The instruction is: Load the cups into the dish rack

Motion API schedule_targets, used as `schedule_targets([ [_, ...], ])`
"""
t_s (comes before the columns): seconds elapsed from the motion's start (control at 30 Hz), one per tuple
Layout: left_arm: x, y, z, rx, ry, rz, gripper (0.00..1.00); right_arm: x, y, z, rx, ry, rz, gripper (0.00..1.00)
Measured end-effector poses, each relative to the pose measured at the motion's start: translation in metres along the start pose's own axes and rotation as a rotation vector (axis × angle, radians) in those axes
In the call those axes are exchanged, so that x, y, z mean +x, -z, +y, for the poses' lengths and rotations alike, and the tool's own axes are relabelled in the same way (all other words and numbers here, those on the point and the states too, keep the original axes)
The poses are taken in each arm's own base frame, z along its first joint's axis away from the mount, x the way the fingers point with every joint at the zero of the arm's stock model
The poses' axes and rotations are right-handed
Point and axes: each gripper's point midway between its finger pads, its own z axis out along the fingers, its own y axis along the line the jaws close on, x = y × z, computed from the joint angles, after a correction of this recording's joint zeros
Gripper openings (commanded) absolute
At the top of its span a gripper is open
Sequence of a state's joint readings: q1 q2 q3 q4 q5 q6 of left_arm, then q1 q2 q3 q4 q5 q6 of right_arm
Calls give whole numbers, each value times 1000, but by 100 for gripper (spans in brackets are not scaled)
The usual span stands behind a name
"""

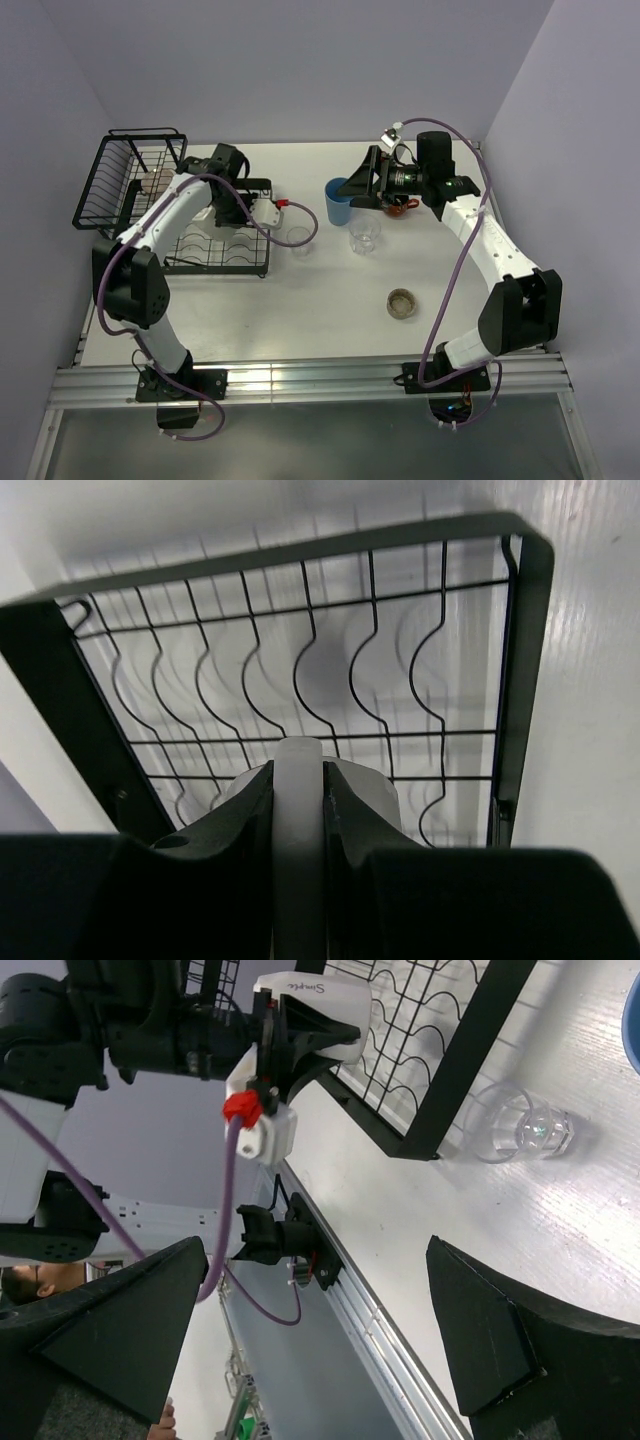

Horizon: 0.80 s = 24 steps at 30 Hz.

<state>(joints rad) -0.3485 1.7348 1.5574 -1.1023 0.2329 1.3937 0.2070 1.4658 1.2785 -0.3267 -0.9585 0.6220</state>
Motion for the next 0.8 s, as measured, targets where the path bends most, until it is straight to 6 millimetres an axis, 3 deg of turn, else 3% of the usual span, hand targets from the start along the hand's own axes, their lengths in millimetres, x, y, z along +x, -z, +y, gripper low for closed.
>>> schedule_targets([
  [0.47,82,-18,-11,67,110,143,0,0,1,3,-6,1,-2,100],
  [0.8,104,-21,-13,79,127,197,0,0,3,6,-10,8,-7,100],
])
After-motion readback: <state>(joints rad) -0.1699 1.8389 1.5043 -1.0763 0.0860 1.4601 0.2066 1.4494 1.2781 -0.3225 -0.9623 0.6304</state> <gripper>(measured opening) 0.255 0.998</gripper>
